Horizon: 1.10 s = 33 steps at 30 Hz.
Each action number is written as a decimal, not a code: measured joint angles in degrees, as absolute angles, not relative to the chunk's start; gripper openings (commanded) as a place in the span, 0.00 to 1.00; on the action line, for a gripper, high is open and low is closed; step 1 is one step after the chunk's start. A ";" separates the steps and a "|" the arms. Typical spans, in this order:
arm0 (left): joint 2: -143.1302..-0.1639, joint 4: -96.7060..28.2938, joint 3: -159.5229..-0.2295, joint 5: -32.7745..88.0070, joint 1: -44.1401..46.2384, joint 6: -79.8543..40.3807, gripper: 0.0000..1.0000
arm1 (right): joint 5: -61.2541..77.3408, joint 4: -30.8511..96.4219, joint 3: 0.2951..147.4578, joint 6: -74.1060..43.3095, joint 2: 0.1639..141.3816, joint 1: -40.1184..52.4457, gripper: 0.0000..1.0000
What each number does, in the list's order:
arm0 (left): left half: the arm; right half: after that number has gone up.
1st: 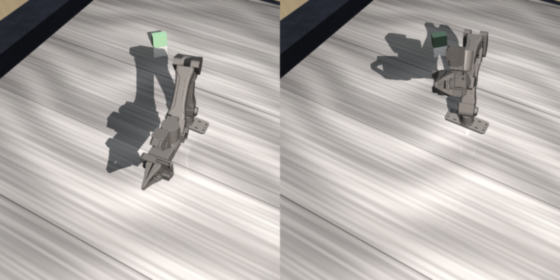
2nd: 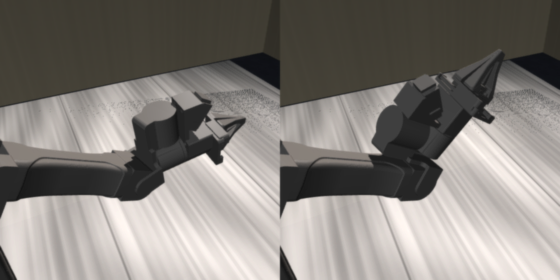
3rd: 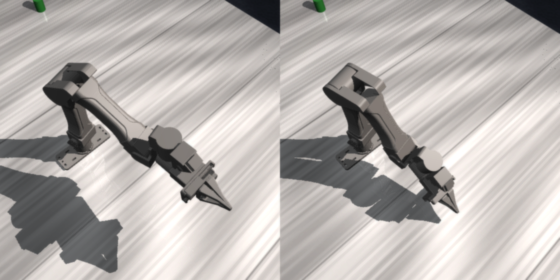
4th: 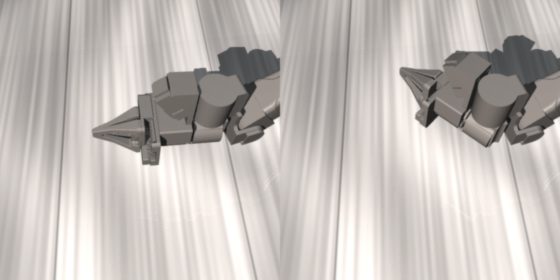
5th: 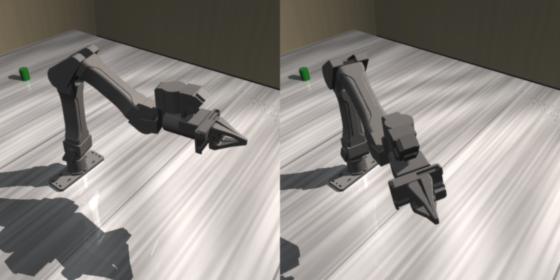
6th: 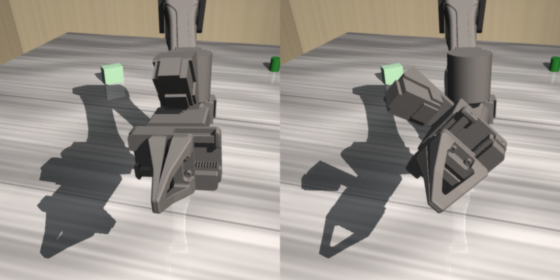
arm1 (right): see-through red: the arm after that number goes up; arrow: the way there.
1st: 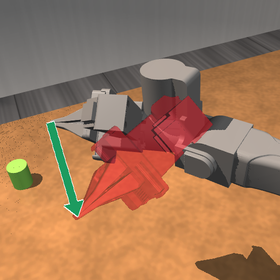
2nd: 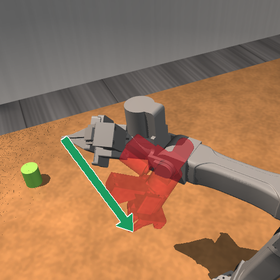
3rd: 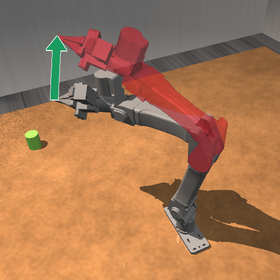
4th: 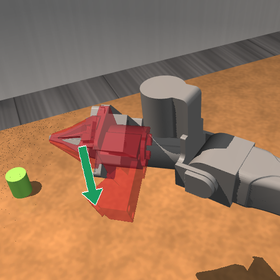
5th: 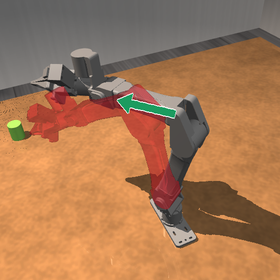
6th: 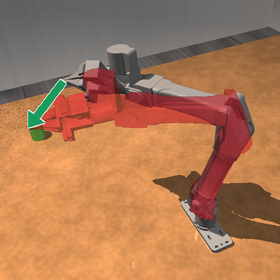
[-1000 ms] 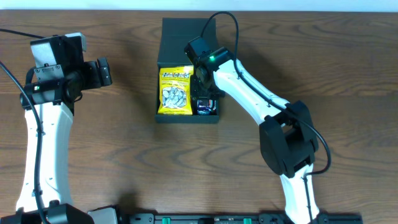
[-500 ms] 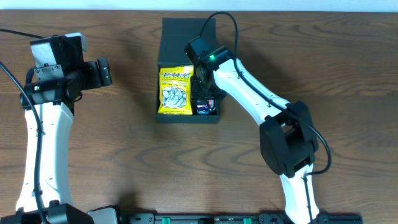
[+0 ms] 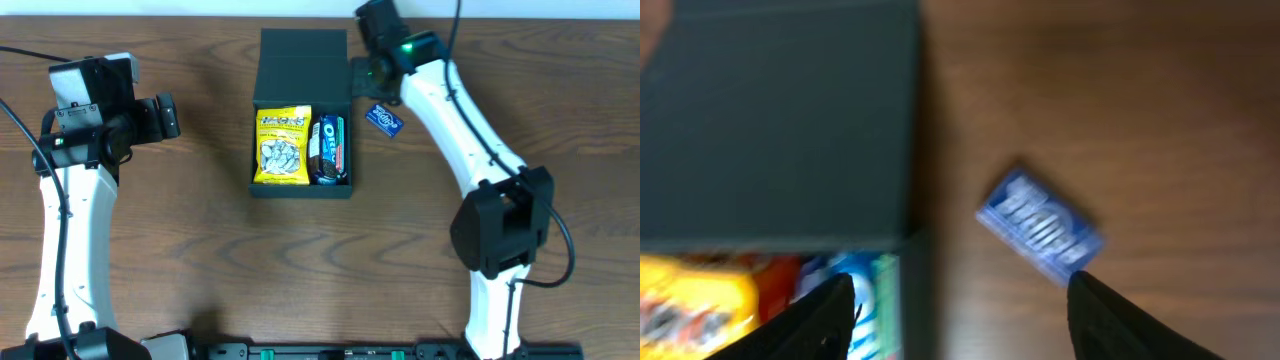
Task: Pack container
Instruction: 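Open the right gripper and reach toward the small blue packet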
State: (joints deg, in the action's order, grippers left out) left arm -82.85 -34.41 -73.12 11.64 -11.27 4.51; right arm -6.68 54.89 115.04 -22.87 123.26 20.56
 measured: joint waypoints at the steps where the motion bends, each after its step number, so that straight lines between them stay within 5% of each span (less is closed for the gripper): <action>1: -82.85 -34.44 -73.12 11.64 -11.27 4.51 0.95 | -6.96 53.49 114.54 -20.03 123.39 19.55 0.76; 11: -82.85 -34.68 -73.12 11.64 -11.27 4.51 0.95 | 2.09 51.53 113.93 8.43 129.45 14.22 0.94; 21: -82.85 -34.76 -73.12 11.64 -11.27 4.51 0.95 | 4.56 53.12 113.80 17.80 135.31 13.67 0.90; 33: -82.85 -35.31 -73.12 11.64 -11.27 4.51 0.95 | 4.60 53.25 113.80 20.08 138.26 13.67 0.73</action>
State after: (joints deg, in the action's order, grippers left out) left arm -82.85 -35.31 -73.12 11.64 -11.27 4.51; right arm 4.60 53.25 113.80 20.08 138.26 13.67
